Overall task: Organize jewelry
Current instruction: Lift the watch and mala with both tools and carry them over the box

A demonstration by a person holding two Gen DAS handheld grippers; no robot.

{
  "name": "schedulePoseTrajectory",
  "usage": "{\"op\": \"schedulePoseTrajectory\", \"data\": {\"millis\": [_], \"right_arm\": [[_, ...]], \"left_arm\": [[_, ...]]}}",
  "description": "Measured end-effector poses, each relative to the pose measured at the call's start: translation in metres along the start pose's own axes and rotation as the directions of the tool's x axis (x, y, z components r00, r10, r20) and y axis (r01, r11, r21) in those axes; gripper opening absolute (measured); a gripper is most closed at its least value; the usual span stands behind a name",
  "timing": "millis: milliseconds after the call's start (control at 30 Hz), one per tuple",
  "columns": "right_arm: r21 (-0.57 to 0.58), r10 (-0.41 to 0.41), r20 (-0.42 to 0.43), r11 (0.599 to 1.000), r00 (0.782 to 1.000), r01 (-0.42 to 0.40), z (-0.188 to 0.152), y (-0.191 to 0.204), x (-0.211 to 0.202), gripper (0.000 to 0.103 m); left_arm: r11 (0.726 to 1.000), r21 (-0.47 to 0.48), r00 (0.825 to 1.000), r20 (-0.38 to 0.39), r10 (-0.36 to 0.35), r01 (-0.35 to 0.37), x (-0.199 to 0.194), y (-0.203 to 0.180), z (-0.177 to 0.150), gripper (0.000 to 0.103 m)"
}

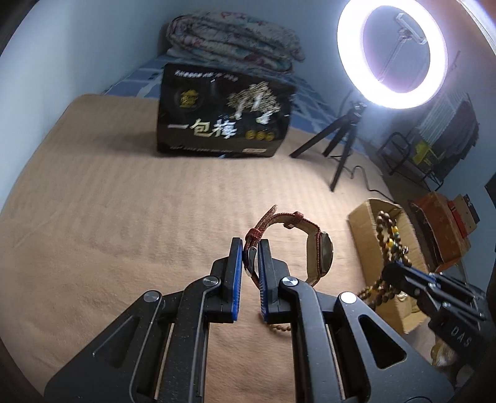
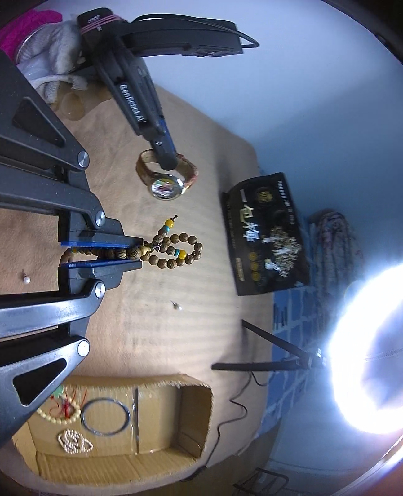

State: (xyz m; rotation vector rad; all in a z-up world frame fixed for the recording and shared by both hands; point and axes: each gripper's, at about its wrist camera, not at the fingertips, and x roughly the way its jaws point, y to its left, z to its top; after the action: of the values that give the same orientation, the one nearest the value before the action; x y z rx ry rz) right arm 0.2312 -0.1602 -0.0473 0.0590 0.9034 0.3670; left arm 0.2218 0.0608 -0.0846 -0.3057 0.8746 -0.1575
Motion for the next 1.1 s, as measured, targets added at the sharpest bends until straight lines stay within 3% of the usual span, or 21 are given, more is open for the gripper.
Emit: {"op": "schedulePoseTrajectory", "data": {"millis": [533, 800, 1100], "right_arm": [[0.094, -0.035, 0.146, 0.995, 0.989, 0.022, 0.006, -0.047, -0.081, 0.004], [0.147, -0.086, 0.204, 0.988, 0.975, 0.056, 0.007, -0.082, -0.114, 0.004], [0.197, -0.182, 0.209, 0.970, 0.961, 0.141, 0.005, -0.128, -0.134, 0.004]], "left_arm": [[0.992, 0.101, 0.996, 0.036, -0.080, 0.076, -0.026, -0.069, -0.003, 0.008], [0.985, 0.140, 0.994, 0.025, -0.108, 0.103, -0.024, -0.099, -0.007, 0.008], [0.975, 0.176, 0.991, -0.007, -0.134, 0.133, -0.011, -0.133, -0.015, 0.008]]}}
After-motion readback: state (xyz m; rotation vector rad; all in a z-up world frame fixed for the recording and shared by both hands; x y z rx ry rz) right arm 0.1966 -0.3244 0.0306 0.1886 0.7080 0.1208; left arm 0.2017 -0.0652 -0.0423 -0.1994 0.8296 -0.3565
